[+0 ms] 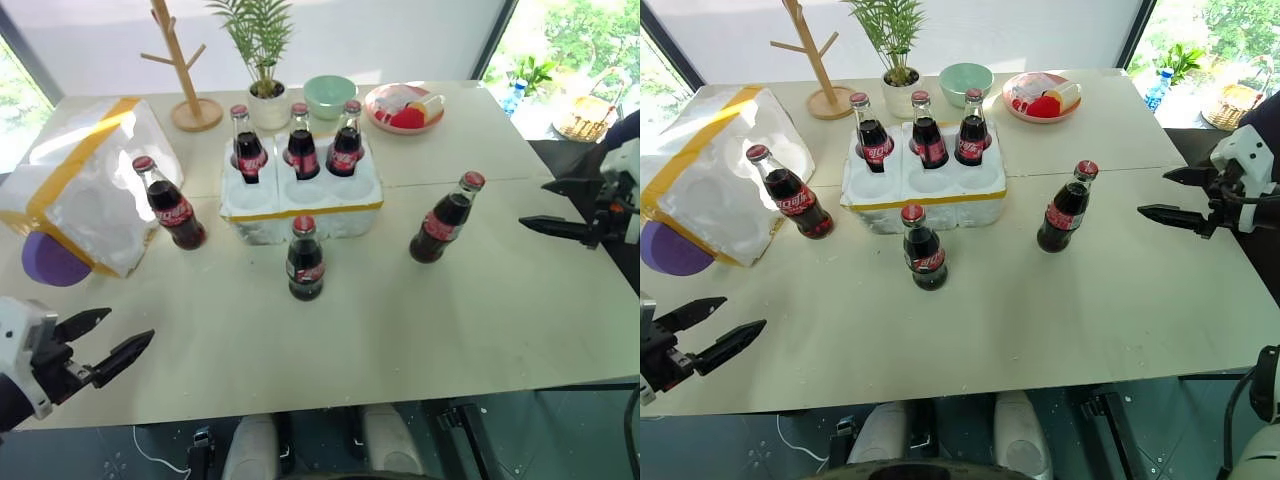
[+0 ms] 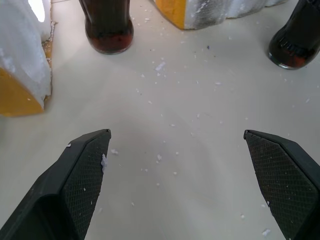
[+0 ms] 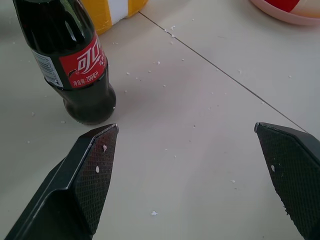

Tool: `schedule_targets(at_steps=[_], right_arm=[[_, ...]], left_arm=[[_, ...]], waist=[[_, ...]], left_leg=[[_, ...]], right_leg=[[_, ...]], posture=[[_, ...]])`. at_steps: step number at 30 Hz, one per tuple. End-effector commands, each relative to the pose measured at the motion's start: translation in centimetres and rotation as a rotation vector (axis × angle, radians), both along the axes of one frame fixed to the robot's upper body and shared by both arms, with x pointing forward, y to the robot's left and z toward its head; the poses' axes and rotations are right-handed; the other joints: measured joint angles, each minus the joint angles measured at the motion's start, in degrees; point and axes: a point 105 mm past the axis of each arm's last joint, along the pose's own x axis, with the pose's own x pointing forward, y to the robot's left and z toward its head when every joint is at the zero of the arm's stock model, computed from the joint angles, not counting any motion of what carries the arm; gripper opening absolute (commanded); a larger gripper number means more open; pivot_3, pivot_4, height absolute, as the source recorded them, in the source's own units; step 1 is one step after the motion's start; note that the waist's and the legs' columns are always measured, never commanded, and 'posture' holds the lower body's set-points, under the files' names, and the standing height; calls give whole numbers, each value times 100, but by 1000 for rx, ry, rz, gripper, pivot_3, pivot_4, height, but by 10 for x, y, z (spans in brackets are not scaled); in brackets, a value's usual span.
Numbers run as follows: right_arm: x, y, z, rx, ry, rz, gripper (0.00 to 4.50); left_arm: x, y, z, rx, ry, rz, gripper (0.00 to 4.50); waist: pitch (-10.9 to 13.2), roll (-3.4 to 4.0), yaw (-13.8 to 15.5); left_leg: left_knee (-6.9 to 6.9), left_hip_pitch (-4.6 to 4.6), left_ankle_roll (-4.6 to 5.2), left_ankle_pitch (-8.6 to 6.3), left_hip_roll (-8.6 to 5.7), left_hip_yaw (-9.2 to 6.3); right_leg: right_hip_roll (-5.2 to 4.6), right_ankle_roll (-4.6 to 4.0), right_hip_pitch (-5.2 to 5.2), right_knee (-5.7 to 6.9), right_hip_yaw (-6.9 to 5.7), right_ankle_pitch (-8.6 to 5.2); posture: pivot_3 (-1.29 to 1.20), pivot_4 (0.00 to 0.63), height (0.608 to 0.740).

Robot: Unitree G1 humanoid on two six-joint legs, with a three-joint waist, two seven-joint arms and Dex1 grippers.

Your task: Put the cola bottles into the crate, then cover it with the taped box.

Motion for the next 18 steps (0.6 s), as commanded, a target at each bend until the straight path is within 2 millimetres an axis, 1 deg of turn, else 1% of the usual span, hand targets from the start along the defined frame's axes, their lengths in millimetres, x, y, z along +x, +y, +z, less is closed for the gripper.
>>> schedule_targets(at_steps=[1,14,18], right_arm=[[0,-2,12,3,-50,-5,4500],[1,-2,12,9,-57,-10,4500],[2,-1,10,38,-38,-14,4500]], left_arm=[[1,-4,4,22,-26,-19,4473],[5,2,7,13,-45,13,4473],[12,2,13,-3,-81,16,4473]], waist=[[0,0,-1],[0,0,3],[0,0,7]], left_leg=[[0,0,0,0,0,0],[4,1,2,1,0,-1],[7,2,2,1,1,-1]], right_leg=[[0,0,0,0,0,0],[12,1,5,2,-1,0],[25,1,8,3,-1,1]], posture=[[0,150,740],[0,150,740],[0,150,740]])
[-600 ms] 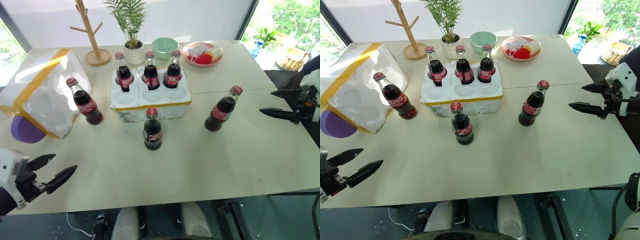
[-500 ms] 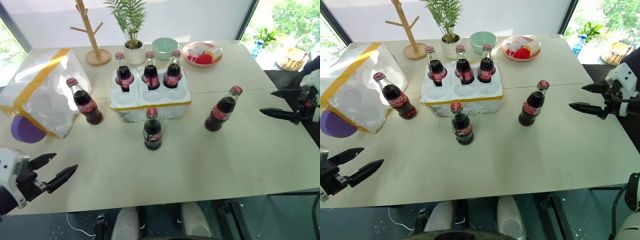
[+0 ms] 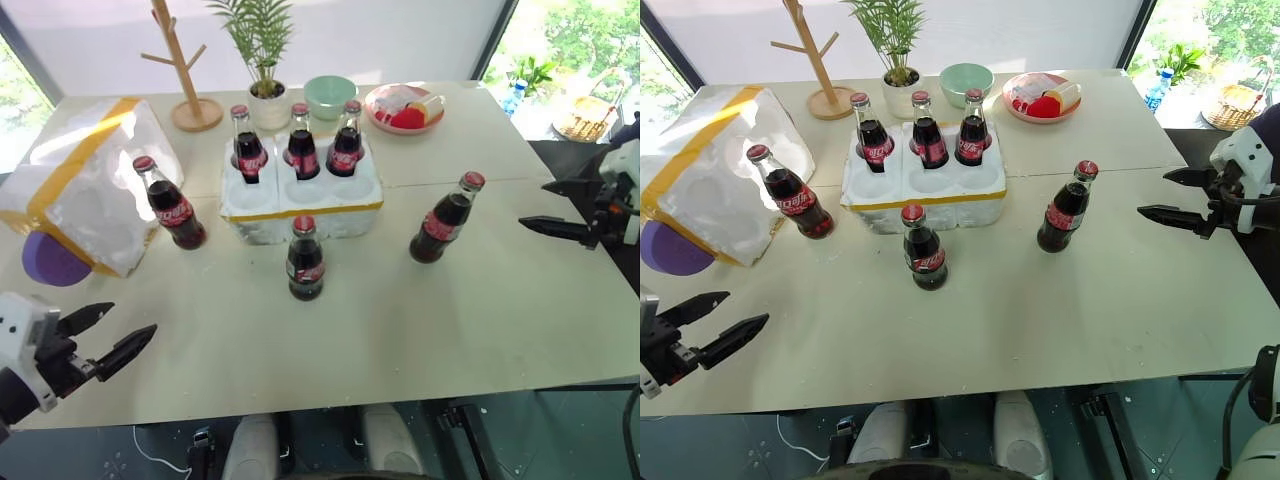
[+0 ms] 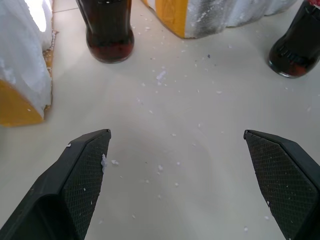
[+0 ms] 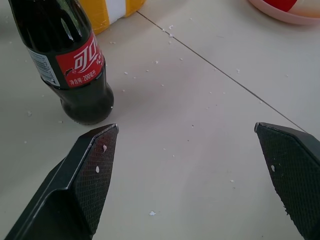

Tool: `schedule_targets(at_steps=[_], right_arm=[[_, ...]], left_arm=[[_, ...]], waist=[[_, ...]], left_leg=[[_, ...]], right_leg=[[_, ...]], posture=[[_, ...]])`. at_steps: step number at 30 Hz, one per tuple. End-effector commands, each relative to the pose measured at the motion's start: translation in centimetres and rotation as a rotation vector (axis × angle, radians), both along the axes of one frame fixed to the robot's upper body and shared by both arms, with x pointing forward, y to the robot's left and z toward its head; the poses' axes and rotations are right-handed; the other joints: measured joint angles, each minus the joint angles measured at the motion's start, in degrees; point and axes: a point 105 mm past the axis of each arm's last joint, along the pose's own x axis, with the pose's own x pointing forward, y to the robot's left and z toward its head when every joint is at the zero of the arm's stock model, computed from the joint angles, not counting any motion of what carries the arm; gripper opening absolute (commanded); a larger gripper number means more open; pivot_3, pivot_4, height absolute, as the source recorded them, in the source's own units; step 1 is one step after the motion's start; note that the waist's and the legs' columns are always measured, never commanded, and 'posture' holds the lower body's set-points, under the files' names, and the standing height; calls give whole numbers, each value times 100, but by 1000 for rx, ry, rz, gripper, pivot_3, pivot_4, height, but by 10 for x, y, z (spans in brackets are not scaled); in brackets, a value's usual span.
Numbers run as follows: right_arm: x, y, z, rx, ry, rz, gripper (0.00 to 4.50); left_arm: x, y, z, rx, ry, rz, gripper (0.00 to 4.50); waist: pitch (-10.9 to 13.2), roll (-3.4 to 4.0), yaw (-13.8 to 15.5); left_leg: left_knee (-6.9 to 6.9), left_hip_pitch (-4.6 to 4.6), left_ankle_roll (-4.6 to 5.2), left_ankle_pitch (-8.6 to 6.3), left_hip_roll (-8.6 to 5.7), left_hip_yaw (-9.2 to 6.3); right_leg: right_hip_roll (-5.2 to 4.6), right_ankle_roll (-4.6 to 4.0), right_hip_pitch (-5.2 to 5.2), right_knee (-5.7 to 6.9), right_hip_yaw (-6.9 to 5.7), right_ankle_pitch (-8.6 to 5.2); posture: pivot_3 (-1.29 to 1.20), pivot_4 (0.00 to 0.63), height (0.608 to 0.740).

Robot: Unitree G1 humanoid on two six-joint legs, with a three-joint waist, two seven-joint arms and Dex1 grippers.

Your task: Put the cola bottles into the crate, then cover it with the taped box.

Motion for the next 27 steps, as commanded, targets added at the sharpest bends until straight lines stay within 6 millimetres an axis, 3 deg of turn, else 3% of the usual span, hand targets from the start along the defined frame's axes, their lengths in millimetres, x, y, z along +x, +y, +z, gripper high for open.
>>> schedule_targets(at_steps=[1,6,9,14,21,27], right_arm=[[1,0,15,40,-41,-1,4500],[0,8,55,81,-95,48,4500],[-8,28,86,127,-91,171,4500],[-18,67,122,188,-95,354,4500],[-33,108,135,216,-77,529,4500],[-36,119,134,231,-78,553,4500]], left_arm=[[9,-1,16,-11,-75,-1,4473],[36,-11,33,-41,-185,-6,4473],[58,-15,38,-36,-224,1,4473],[95,-9,46,16,-300,71,4473],[134,-19,43,33,-325,56,4473],[156,-21,37,47,-322,101,4473]], waist=[[0,0,4],[0,17,4],[-1,21,7],[-2,22,12],[-2,22,28],[-2,21,54]], left_leg=[[1,1,0,0,0,0],[6,6,-1,1,0,1],[5,14,-1,1,2,1],[3,16,-1,1,18,-1],[1,13,-2,1,18,2],[2,9,-2,1,17,1]], right_leg=[[1,0,1,1,0,0],[2,2,5,8,2,1],[7,3,10,11,3,2],[31,3,9,12,3,2],[24,7,6,13,3,5],[21,19,3,15,2,12]], posture=[[0,150,740],[0,150,740],[0,150,740],[0,150,740],[0,150,740],[0,150,740]])
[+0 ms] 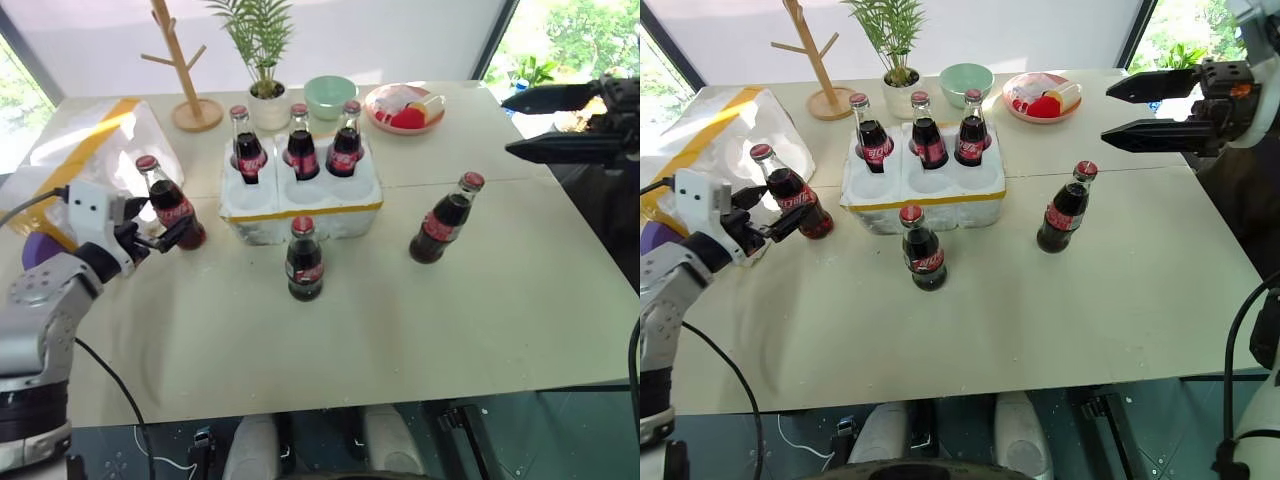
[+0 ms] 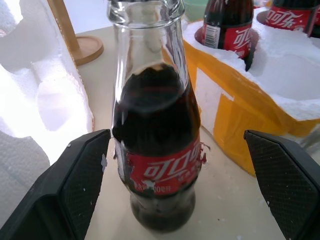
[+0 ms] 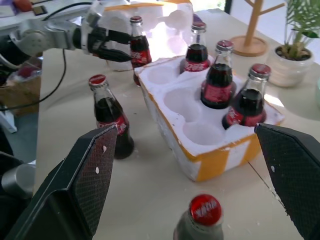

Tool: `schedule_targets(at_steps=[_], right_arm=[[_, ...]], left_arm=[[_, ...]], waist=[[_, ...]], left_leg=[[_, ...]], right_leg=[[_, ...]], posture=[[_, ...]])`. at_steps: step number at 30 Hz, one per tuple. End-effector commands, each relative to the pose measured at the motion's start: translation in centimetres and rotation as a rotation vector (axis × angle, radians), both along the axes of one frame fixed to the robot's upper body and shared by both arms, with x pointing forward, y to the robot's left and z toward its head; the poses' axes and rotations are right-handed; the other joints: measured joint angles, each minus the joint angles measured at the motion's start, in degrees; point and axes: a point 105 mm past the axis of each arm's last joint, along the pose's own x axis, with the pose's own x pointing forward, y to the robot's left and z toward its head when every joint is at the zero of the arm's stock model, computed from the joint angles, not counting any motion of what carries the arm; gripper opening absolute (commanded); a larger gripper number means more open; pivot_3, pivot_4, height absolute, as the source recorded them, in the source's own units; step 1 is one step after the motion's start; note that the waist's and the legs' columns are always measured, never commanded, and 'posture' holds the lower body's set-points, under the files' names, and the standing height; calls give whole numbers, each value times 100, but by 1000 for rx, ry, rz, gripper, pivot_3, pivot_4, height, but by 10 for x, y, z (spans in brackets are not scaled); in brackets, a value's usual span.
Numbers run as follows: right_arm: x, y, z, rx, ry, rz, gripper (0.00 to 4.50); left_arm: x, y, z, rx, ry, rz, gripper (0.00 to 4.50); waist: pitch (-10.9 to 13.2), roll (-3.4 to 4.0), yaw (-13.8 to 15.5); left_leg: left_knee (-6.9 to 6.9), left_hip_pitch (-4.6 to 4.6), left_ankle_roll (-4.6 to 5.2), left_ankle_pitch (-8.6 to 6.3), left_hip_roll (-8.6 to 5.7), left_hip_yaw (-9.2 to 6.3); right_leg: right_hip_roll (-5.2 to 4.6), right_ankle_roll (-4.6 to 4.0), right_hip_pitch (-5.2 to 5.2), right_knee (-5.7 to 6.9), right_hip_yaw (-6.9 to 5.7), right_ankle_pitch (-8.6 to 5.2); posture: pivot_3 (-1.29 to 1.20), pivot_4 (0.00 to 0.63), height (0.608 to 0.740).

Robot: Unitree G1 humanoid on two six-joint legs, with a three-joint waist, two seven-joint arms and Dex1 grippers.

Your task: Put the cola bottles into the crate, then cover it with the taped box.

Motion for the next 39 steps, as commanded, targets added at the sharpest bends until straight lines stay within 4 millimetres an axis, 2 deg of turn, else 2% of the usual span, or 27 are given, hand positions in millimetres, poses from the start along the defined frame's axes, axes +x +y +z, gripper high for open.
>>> schedule_targets(at_steps=[1,8,11,13,16,20,26,29,33,37,39], right_arm=[[-7,3,11,20,-59,9,4500],[-4,5,9,31,-62,-9,4500],[-3,4,9,35,-64,-23,4500],[-3,4,10,45,-62,-27,4500],[-5,3,10,53,-59,-27,4500],[-8,1,7,54,-55,-37,4500],[-10,-1,2,47,-49,-58,4500],[-10,-1,2,50,-51,-67,4500],[-10,-2,0,59,-51,-91,4500],[-13,-4,-1,71,-57,-119,4500],[-15,-5,-1,78,-58,-127,4500]], left_arm=[[8,0,6,31,-36,20,4473],[31,-7,-8,55,-5,24,4473],[35,-8,-11,72,2,3,3665],[34,-5,-11,75,11,-7,2789],[30,2,-7,87,12,-12,2815],[21,-2,18,44,-23,-105,2815],[-17,-47,70,-34,2,-525,2815],[-26,-64,86,-29,31,-669,2815],[-9,-96,116,-30,-32,-801,2815],[28,-129,129,-38,-109,-829,2815],[38,-141,131,-42,-121,-855,2815]], waist=[[0,0,8],[0,-1,105],[0,-1,120],[-1,-1,122],[-1,-1,115],[1,-3,102],[6,-12,128],[7,-14,150],[8,-15,181],[8,-15,215],[8,-14,213]], left_leg=[[0,-1,0,0,0,0],[3,0,-2,1,-4,3],[3,-1,-4,3,-4,2],[3,-1,-4,3,-3,1],[3,-3,-5,4,-2,1],[3,-5,-4,3,-1,1],[13,-60,-34,21,0,-4],[15,-70,-39,25,-10,-1],[22,-70,-38,26,-21,1],[42,-59,-40,28,-17,-4],[57,-61,-39,28,-13,-5]], right_leg=[[0,2,-1,0,0,1],[-2,5,-2,4,0,3],[3,5,-2,5,-1,3],[4,6,-2,5,-1,4],[4,7,-3,5,-1,4],[5,7,-5,5,-1,5],[5,24,-53,7,-6,14],[4,31,-59,5,-6,18],[18,35,-48,0,-9,21],[34,37,-31,6,-9,22],[38,37,-28,9,-8,22]], posture=[[0,150,740],[0,150,740],[0,150,740],[0,150,740],[0,150,740],[0,150,740],[0,150,740],[0,150,740],[0,150,740],[0,150,740],[0,150,740]])
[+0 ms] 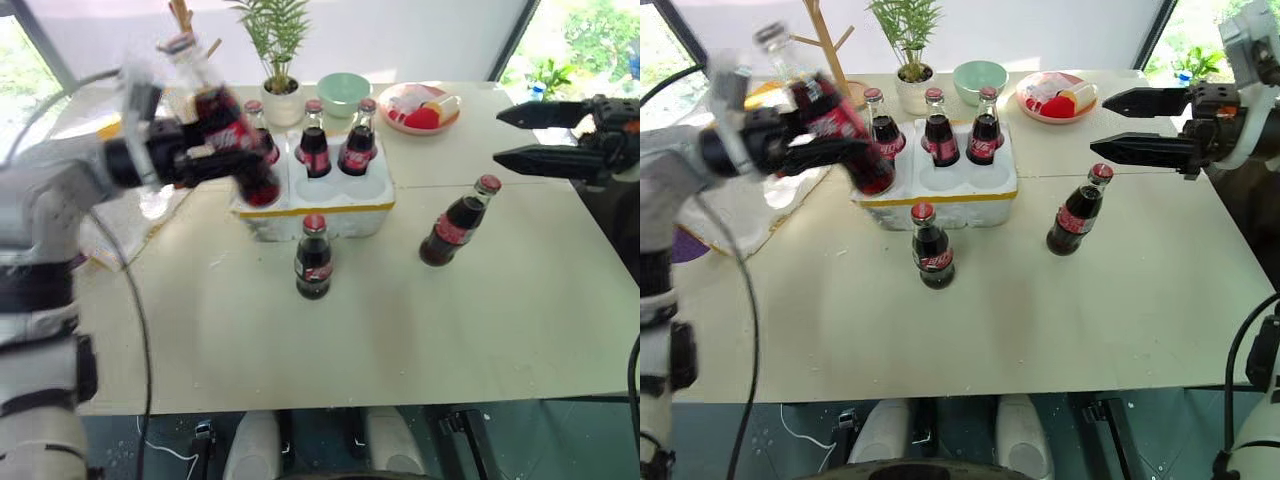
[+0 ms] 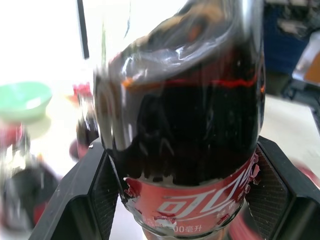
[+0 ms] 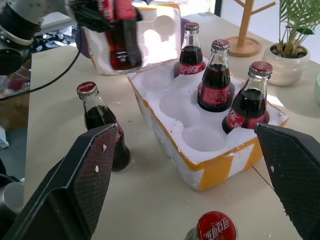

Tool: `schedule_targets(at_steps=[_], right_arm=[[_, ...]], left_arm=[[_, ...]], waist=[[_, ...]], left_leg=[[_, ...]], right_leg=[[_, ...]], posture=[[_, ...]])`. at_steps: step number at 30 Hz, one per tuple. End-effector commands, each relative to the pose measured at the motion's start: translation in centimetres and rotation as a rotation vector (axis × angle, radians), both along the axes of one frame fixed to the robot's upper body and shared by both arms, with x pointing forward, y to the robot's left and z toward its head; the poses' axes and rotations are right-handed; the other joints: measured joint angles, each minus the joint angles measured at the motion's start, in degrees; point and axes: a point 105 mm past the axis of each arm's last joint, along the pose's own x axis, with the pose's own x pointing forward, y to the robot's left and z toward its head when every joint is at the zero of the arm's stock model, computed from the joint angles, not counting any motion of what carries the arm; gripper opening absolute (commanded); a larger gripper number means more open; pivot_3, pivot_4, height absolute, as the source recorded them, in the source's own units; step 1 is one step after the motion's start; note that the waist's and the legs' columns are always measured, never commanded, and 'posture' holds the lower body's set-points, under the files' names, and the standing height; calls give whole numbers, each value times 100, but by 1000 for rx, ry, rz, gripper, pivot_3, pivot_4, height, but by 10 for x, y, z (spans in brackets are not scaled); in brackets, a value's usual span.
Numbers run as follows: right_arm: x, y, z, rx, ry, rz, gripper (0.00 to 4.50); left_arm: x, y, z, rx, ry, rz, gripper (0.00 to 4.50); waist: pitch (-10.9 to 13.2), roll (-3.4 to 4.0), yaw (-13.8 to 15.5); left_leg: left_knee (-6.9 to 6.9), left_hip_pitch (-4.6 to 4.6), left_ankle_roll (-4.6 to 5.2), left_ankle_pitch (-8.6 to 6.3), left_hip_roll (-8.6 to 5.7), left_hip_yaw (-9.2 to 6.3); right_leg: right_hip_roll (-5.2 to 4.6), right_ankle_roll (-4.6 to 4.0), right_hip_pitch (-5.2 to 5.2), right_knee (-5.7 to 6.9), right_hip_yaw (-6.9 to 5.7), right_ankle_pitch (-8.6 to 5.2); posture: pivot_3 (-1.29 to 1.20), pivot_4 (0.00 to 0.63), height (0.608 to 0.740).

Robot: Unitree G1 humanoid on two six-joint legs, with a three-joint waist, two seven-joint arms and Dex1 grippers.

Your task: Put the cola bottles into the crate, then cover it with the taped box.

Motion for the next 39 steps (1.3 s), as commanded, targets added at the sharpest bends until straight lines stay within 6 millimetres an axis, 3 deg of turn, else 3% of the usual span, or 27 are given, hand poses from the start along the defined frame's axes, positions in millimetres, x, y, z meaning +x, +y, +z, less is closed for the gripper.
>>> schedule_targets(at_steps=[1,4,10,17,18,20,21,25,29,33,35,39], right_arm=[[-11,-1,16,14,-70,-6,4500],[-16,-2,12,18,-66,-32,4500],[-24,-2,4,28,-53,-61,4500],[-22,-4,-4,6,-49,-93,4500],[-20,-4,-4,1,-49,-96,4500],[-19,-5,-5,-8,-51,-97,4500],[-18,-4,-5,-14,-52,-92,4500],[-18,-1,-3,-20,-55,-65,4500],[-19,0,1,-27,-59,-49,4500],[-20,-2,2,-33,-50,-44,4500],[-19,-2,2,-39,-43,-42,4500],[-18,-2,3,-41,-41,-39,4500]], left_arm=[[13,-13,17,-2,-92,-22,2815],[35,-39,2,54,-99,-44,2815],[59,-59,-33,188,-143,-8,2815],[55,-82,-67,226,-79,-100,2815],[53,-83,-72,245,-73,-120,3615],[49,-84,-79,268,-68,-147,4227],[49,-83,-81,277,-69,-152,4455],[46,-77,-77,287,-94,-161,4455],[39,-59,-42,196,-136,-165,4455],[11,-31,-8,132,-145,-241,4455],[-10,-20,-9,183,-124,-315,4455],[-41,-8,-30,314,-61,-401,4455]], waist=[[1,-1,-22],[2,-2,-41],[2,-2,-78],[3,-5,-32],[3,-4,-23],[2,-4,14],[2,-4,29],[2,-3,49],[2,-4,34],[2,-3,-28],[0,0,-77],[-1,2,-93]], left_leg=[[3,-2,0,0,1,0],[7,-6,9,-5,2,-1],[19,-14,28,-16,1,4],[34,-23,58,-33,0,-5],[37,-25,58,-34,0,-5],[39,-26,62,-36,-1,-4],[39,-26,63,-37,-2,-4],[38,-27,63,-36,-1,-5],[38,-27,63,-36,1,-5],[38,-26,67,-39,5,-14],[38,-25,65,-37,7,-14],[38,-19,57,-33,7,-13]], right_leg=[[1,0,0,0,0,0],[1,1,-1,0,2,0],[-2,5,-3,-7,3,2],[-8,10,-4,-1,3,6],[-10,13,-4,-3,3,7],[-12,16,-4,-4,5,9],[-11,17,-4,-4,5,9],[-8,17,-5,-4,4,9],[-7,17,-7,-4,4,10],[-6,17,-8,-1,5,10],[-5,17,-8,2,5,10],[-6,17,-4,3,7,9]], posture=[[0,150,740],[0,150,740],[0,150,740],[0,150,740],[0,150,740],[0,150,740],[0,150,740],[0,150,740],[0,150,740],[0,150,740],[0,150,740],[0,150,740]])
